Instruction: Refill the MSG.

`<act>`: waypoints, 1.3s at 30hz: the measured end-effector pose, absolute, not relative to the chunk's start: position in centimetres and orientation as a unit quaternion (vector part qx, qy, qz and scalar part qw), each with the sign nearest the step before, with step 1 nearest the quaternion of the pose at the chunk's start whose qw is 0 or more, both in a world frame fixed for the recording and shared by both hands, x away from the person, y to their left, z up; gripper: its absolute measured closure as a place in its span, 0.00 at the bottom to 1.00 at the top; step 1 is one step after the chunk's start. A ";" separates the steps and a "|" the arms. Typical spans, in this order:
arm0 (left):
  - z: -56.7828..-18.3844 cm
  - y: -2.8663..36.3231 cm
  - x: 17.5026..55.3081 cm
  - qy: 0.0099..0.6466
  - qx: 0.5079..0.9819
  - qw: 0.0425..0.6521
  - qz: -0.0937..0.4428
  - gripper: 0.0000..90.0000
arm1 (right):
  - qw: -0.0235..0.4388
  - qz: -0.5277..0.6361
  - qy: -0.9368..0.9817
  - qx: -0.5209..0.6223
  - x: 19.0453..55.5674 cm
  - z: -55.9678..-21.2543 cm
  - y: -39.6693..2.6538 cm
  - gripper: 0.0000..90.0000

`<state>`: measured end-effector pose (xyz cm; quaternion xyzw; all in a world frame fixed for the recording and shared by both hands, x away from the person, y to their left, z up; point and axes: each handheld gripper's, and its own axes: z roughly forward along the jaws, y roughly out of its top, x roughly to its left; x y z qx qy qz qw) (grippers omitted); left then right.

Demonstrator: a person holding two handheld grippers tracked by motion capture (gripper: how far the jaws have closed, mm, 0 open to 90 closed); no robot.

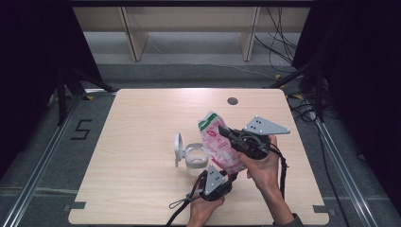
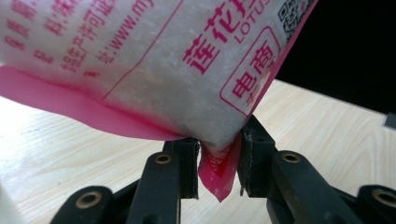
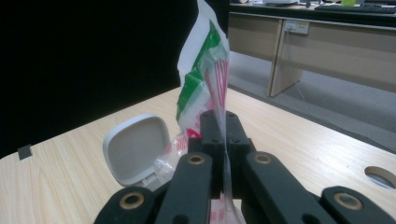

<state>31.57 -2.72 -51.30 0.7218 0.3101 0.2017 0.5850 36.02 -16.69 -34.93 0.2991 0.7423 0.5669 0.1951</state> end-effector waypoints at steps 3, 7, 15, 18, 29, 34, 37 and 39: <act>-51.3 -2.8 31.8 0.314 0.719 0.586 0.201 0.79 | 0.196 0.568 0.741 0.299 36.2 -34.9 -16.5 1.00; -51.3 -2.8 31.9 0.316 0.714 0.591 0.201 0.79 | 0.190 0.570 0.739 0.305 36.4 -35.0 -15.9 1.00; -51.5 -3.1 31.9 0.313 0.712 0.596 0.201 0.80 | 0.184 0.568 0.745 0.298 36.9 -35.4 -14.7 1.00; -51.6 -3.1 32.0 0.310 0.712 0.599 0.197 0.80 | 0.180 0.569 0.744 0.299 37.0 -35.5 -14.6 1.00; -51.5 -3.5 32.1 0.301 0.714 0.603 0.192 0.80 | 0.181 0.557 0.755 0.294 37.2 -35.8 -13.6 1.00; -51.4 -3.4 32.2 0.302 0.711 0.606 0.190 0.80 | 0.175 0.556 0.753 0.303 37.2 -35.8 -13.1 1.00; -51.4 -3.3 32.2 0.304 0.710 0.606 0.189 0.80 | 0.190 0.559 0.753 0.290 37.6 -35.9 -13.0 1.00; -51.5 -3.4 32.2 0.303 0.710 0.606 0.191 0.81 | 0.179 0.553 0.758 0.296 37.6 -36.0 -12.9 1.00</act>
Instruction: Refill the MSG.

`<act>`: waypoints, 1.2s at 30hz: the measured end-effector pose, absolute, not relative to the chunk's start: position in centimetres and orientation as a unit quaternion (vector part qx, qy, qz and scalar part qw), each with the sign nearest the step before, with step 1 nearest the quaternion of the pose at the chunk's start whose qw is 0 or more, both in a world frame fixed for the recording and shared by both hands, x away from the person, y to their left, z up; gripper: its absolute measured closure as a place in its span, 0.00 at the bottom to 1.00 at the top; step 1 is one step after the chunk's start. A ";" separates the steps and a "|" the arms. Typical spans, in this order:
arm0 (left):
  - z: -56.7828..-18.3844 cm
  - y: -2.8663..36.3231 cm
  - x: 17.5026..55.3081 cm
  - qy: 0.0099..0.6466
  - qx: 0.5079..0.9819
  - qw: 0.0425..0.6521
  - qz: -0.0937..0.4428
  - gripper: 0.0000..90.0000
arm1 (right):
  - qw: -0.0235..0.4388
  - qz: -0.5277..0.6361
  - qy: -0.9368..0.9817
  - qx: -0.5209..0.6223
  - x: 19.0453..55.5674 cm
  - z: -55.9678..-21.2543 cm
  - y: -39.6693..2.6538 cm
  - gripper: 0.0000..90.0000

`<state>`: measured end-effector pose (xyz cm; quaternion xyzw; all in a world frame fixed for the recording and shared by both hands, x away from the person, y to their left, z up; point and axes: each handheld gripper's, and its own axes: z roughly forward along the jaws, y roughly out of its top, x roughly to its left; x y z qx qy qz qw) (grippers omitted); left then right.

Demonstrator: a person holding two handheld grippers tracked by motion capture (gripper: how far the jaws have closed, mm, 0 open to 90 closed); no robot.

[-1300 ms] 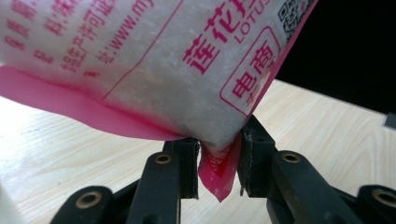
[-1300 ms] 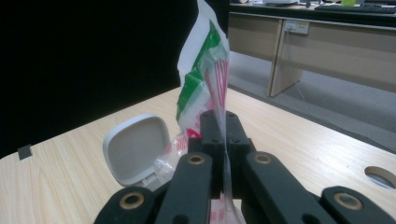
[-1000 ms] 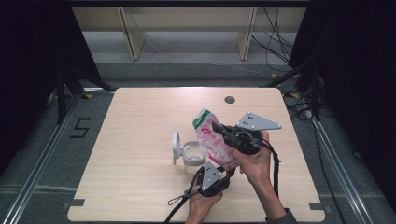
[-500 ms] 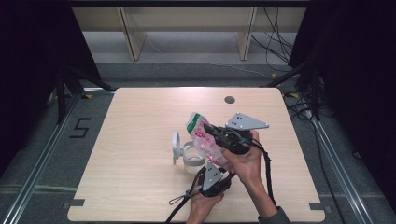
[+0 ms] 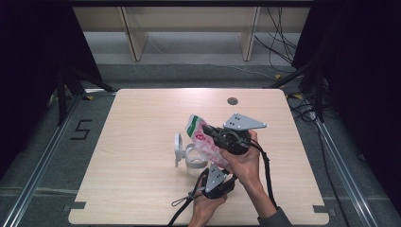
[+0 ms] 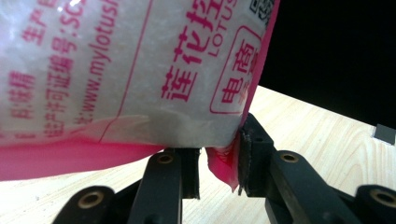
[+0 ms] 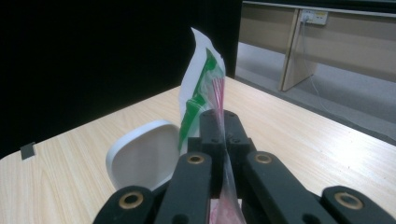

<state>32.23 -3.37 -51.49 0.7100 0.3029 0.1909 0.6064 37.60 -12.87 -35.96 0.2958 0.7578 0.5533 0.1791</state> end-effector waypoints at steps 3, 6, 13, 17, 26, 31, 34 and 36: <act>-51.5 -3.3 32.2 0.302 0.710 0.607 0.192 0.81 | 0.181 0.554 0.757 0.294 37.7 -36.1 -12.7 1.00; -51.4 -3.3 32.2 0.299 0.709 0.609 0.192 0.81 | 0.176 0.556 0.758 0.292 37.7 -35.9 -12.8 1.00; -51.3 -3.3 32.1 0.297 0.709 0.609 0.192 0.81 | 0.179 0.560 0.756 0.288 37.6 -35.9 -12.8 1.00; -51.4 -3.4 32.2 0.291 0.710 0.613 0.187 0.81 | 0.188 0.557 0.759 0.281 37.7 -36.1 -12.3 1.00; -51.3 -3.3 32.1 0.294 0.707 0.615 0.189 0.81 | 0.177 0.559 0.756 0.290 37.6 -36.1 -12.0 1.00; -51.3 -3.3 32.1 0.292 0.706 0.618 0.184 0.81 | 0.183 0.553 0.759 0.291 37.5 -36.3 -11.6 1.00; -51.2 -3.2 32.0 0.294 0.706 0.616 0.188 0.81 | 0.188 0.557 0.757 0.284 37.7 -36.2 -11.8 1.00; -51.3 -3.2 32.0 0.293 0.706 0.616 0.189 0.81 | 0.183 0.559 0.755 0.289 37.6 -36.2 -11.8 1.00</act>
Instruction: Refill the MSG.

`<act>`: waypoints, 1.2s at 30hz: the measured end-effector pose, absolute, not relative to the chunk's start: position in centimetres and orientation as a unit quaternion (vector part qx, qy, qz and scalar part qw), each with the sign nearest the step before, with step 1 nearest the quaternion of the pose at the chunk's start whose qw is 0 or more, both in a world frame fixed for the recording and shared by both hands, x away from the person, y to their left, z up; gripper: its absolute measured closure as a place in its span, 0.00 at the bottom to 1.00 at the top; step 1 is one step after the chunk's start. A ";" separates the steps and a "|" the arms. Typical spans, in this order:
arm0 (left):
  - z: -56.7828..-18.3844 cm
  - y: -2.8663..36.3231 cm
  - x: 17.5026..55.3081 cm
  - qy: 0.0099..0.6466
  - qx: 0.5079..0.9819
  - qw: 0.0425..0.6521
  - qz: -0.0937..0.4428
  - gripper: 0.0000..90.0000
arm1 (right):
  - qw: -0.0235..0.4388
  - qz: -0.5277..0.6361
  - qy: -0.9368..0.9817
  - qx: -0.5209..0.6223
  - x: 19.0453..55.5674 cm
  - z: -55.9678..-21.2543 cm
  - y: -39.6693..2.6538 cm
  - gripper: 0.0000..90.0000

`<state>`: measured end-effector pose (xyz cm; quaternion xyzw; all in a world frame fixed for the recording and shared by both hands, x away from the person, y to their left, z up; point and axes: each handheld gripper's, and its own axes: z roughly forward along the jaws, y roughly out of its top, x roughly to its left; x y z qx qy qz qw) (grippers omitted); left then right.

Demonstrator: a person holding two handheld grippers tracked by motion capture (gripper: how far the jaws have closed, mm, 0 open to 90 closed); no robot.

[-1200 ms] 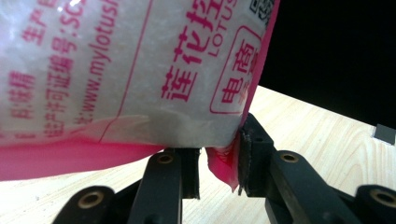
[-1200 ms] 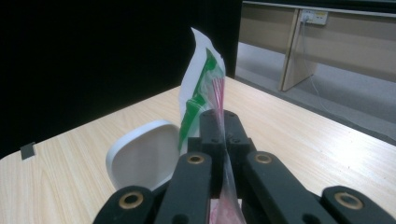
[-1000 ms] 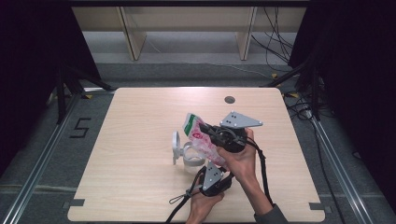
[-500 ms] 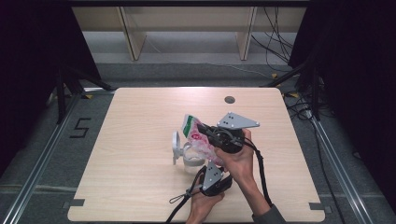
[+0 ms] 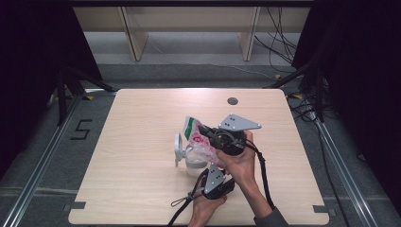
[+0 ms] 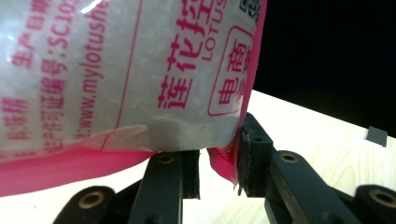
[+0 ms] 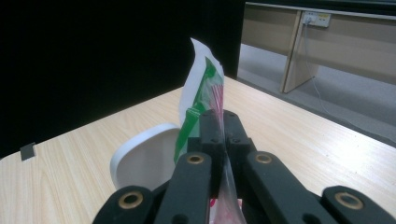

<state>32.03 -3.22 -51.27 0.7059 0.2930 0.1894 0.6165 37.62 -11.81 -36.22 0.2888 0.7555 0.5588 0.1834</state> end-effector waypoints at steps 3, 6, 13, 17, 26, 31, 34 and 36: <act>-51.3 -3.2 32.0 0.290 0.707 0.617 0.190 0.81 | 0.177 0.563 0.756 0.285 37.8 -36.2 -11.9 1.00; -51.3 -3.2 31.9 0.290 0.705 0.619 0.189 0.81 | 0.174 0.561 0.754 0.294 37.6 -36.2 -11.9 1.00; -51.2 -3.2 31.9 0.290 0.705 0.619 0.189 0.81 | 0.177 0.562 0.756 0.284 37.6 -36.2 -11.8 1.00; -51.2 -3.1 32.0 0.294 0.702 0.624 0.177 0.81 | 0.185 0.556 0.759 0.285 37.7 -36.3 -11.6 1.00; -51.0 -3.3 32.1 0.290 0.705 0.620 0.185 0.81 | 0.173 0.564 0.754 0.288 37.9 -36.1 -11.8 1.00; -50.9 -3.3 32.2 0.289 0.704 0.623 0.182 0.81 | 0.164 0.568 0.753 0.289 37.8 -36.2 -11.5 1.00; -50.9 -3.3 32.3 0.289 0.704 0.622 0.184 0.81 | 0.168 0.567 0.754 0.286 38.1 -36.1 -11.7 1.00; -50.9 -3.4 32.4 0.289 0.705 0.622 0.181 0.81 | 0.169 0.566 0.754 0.288 38.2 -36.2 -11.7 1.00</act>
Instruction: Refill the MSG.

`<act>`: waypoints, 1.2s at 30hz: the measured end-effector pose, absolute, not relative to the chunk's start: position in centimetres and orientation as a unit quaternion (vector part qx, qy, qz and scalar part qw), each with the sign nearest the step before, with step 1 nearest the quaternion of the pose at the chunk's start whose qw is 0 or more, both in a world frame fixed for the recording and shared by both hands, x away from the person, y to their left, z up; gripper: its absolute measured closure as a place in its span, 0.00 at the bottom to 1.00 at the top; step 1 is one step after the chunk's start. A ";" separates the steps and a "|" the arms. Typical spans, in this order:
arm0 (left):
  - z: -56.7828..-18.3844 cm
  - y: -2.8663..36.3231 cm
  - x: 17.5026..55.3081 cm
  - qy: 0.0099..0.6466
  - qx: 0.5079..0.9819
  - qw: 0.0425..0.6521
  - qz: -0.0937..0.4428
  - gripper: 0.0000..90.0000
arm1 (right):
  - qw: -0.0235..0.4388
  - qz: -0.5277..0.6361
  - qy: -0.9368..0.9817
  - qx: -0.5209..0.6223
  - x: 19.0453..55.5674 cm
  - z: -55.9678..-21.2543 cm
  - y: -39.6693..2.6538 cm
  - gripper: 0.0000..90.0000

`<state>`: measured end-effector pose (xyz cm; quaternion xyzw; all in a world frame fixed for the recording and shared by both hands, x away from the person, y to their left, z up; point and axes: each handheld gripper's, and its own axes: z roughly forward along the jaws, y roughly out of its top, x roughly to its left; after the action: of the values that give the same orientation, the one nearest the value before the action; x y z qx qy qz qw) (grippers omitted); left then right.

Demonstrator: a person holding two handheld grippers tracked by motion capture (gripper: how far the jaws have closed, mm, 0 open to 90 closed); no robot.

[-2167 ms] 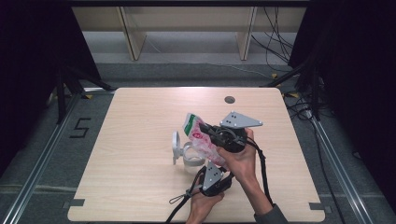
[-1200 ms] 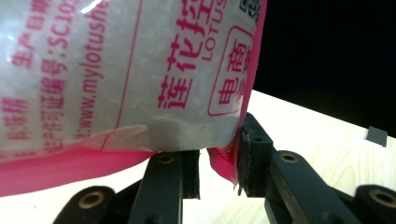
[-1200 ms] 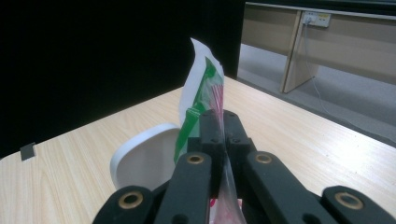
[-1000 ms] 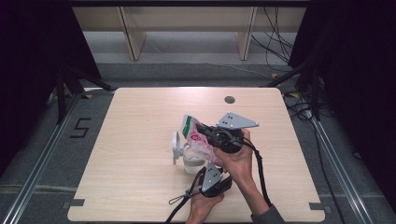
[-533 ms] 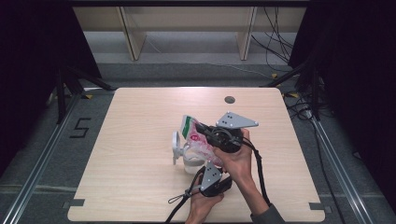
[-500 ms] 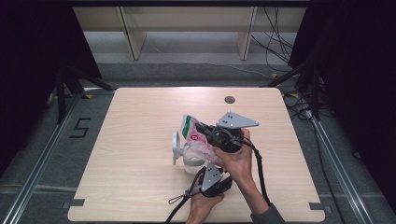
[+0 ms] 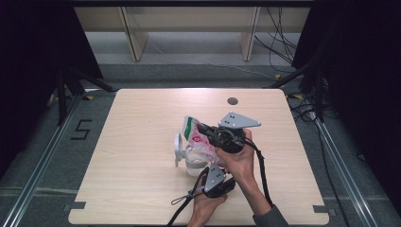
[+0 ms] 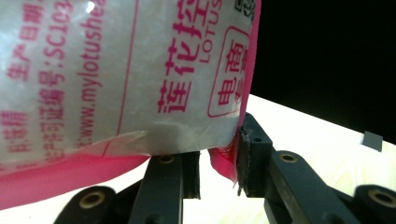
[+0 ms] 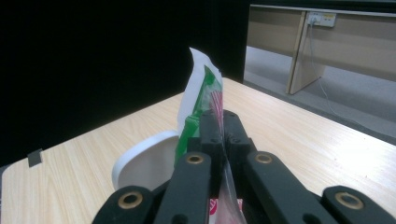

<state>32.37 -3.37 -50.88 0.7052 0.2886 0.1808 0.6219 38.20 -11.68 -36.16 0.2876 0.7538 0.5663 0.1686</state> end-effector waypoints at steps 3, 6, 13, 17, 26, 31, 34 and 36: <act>-50.8 -3.3 32.4 0.288 0.706 0.620 0.184 0.81 | 0.165 0.567 0.755 0.286 38.3 -36.3 -11.6 1.00; -50.8 -3.3 32.4 0.288 0.707 0.620 0.183 0.81 | 0.164 0.572 0.751 0.287 38.2 -36.1 -11.8 1.00; -50.7 -3.2 32.3 0.286 0.707 0.619 0.187 0.81 | 0.162 0.575 0.749 0.286 38.3 -36.1 -11.8 1.00; -50.8 -3.4 32.3 0.288 0.707 0.619 0.185 0.81 | 0.171 0.570 0.751 0.285 38.4 -36.2 -11.7 1.00; -50.9 -3.3 32.3 0.287 0.704 0.622 0.186 0.81 | 0.166 0.572 0.751 0.285 38.3 -36.3 -11.5 1.00; -50.8 -3.3 32.3 0.286 0.704 0.623 0.186 0.81 | 0.166 0.572 0.750 0.286 38.1 -36.1 -11.6 1.00; -50.7 -3.3 32.4 0.287 0.701 0.625 0.188 0.81 | 0.166 0.577 0.748 0.284 38.2 -36.1 -11.5 1.00; -50.6 -3.3 32.4 0.285 0.703 0.624 0.187 0.81 | 0.170 0.573 0.747 0.290 38.0 -35.9 -11.6 1.00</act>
<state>32.42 -3.29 -50.60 0.7030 0.2845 0.1873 0.6244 38.04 -11.57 -35.91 0.2903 0.7472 0.5731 0.1702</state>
